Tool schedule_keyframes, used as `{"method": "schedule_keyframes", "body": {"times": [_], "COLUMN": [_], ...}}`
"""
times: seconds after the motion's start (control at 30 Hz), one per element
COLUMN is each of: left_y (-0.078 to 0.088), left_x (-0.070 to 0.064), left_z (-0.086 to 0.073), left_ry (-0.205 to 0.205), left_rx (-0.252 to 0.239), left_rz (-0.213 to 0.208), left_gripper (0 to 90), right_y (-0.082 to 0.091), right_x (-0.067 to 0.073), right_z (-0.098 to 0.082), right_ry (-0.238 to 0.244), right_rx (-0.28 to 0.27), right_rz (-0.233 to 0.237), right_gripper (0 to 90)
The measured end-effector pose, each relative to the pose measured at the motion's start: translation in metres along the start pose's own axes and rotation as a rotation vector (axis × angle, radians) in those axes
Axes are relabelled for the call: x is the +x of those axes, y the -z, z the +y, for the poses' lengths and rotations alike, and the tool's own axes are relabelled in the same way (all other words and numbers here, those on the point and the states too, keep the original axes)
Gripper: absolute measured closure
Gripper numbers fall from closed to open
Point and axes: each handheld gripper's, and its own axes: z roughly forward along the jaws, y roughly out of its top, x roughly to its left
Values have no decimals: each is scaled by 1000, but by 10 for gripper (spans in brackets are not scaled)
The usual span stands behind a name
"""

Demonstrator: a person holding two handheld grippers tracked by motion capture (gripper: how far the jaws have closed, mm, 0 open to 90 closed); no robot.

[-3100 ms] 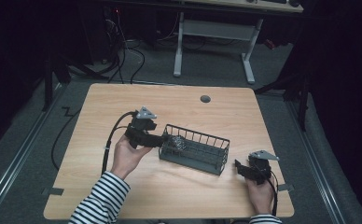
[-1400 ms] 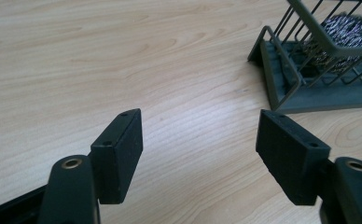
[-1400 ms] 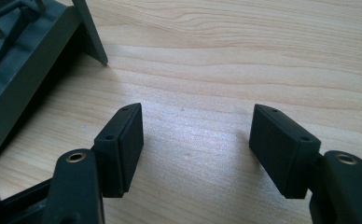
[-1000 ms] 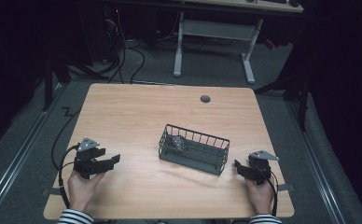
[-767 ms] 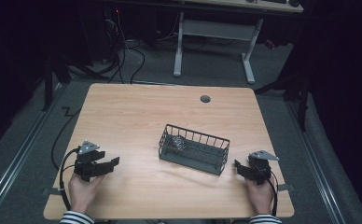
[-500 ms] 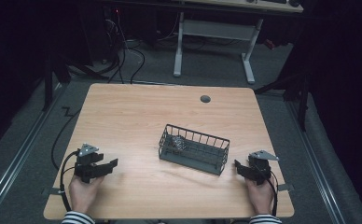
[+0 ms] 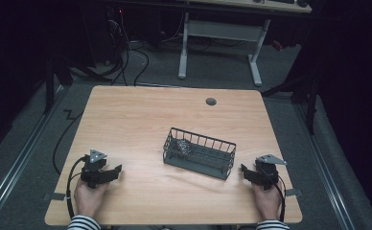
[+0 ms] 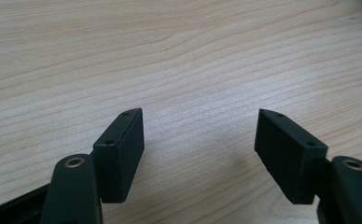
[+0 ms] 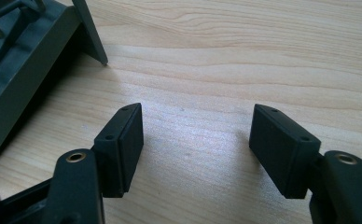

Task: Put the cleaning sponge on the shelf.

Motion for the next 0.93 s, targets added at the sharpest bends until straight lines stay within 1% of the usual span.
{"method": "schedule_keyframes", "body": {"times": [0.17,0.37,0.43,0.93], "left_y": [-3,-7,-8,-7], "left_x": [1,-2,-3,-3], "left_z": [-1,-4,-6,-6], "left_ry": [7,-22,-13,-11], "left_rx": [-18,-48,-65,-64], "left_rz": [11,39,47,48], "left_gripper": [330,298,291,285], "right_y": [0,0,0,0], "right_x": [0,0,0,0], "right_z": [0,0,0,0], "right_ry": [0,0,0,-1], "right_rx": [-1,0,-1,1], "right_rz": [0,0,0,0], "right_gripper": [353,352,353,353]}}
